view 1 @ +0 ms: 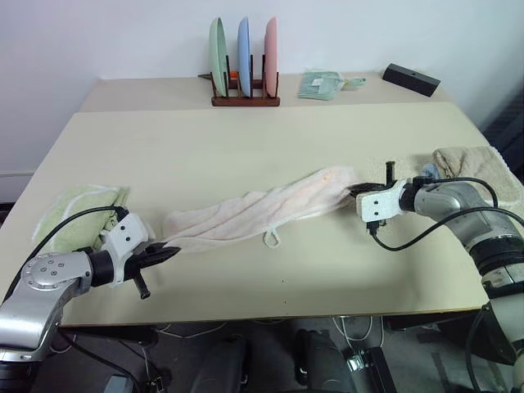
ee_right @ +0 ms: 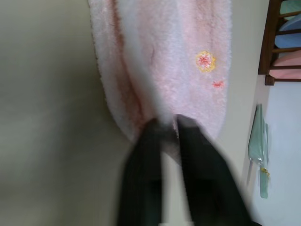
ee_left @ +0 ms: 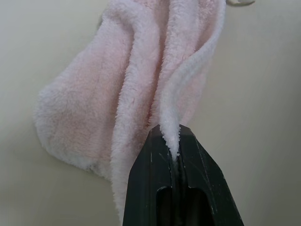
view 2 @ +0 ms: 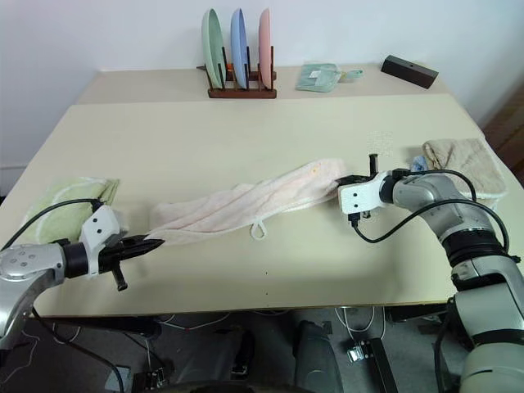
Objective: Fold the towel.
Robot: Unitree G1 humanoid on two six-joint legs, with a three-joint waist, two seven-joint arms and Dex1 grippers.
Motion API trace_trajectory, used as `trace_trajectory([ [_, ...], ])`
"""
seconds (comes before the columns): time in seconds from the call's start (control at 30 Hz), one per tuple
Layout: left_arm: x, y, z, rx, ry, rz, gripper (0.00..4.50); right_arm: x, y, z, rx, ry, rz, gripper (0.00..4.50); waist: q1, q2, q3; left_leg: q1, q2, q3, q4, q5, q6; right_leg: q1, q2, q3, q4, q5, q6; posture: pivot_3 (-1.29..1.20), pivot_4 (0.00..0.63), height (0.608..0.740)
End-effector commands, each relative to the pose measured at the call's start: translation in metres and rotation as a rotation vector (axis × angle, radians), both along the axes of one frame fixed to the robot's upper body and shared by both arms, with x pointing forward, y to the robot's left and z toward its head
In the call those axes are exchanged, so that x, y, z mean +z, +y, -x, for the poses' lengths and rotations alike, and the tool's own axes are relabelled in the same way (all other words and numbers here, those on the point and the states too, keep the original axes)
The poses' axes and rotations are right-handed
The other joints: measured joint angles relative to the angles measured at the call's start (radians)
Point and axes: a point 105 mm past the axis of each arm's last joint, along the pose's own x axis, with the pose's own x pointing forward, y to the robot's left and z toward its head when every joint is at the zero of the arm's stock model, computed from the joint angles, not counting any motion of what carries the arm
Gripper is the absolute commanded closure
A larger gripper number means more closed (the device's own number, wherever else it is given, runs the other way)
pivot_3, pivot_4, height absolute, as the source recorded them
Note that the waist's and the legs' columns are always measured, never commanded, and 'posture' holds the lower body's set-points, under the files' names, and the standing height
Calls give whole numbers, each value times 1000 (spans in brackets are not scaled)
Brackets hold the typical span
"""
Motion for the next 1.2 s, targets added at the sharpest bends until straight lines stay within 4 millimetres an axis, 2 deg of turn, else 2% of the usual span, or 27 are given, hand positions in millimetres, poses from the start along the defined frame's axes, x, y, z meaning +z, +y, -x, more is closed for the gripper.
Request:
trace_trajectory([
  [0.03, 10, -1, 2, -13, -41, -4, 4500, 12, 4, -2, 28, -48, -3, 4447, 0, 0, 0, 0, 0, 0, 0, 0, 0, 0, 0, 0, 0, 0, 0, 0, 150, 740],
  [0.37, 10, -3, 1, -17, -44, -5, 4500, 11, 0, 2, 12, 2, -30, 4447, -2, 0, 0, 0, 0, 0, 0, 0, 0, 0, 0, 0, 0, 0, 0, 0, 150, 740],
  [0.5, 12, -7, -3, -25, -51, 1, 4500, 9, 2, -1, 17, -32, 10, 2667, -1, 0, 0, 0, 0, 0, 0, 0, 0, 0, 0, 0, 0, 0, 0, 0, 150, 740],
  [0.83, 18, -14, -4, -27, -64, 8, 4500, 2, 5, -12, 0, -58, 21, 2667, -16, 0, 0, 0, 0, 0, -1, 0, 0, 0, 0, 1, 0, 0, 0, 0, 150, 740],
  [0.93, 18, -14, -4, -24, -65, 10, 4500, 1, 6, -14, -1, -64, 16, 3506, -15, 0, 0, 0, 0, 0, -1, 0, 0, 0, 0, 1, 0, 0, 0, 0, 150, 740],
  [1.0, 18, -13, -3, -21, -64, 11, 4500, 4, 6, -15, -2, -80, 7, 4436, -15, 0, 0, 0, 0, 0, -1, 0, 0, 0, 0, 1, 0, 0, 0, 0, 150, 740],
  [1.2, 16, -11, 0, -11, -57, 7, 4500, 16, 4, -12, 19, -95, -17, 4482, -15, 0, 0, 0, 0, 0, -1, 0, 0, 0, 0, 1, 0, 0, 0, 0, 150, 740],
])
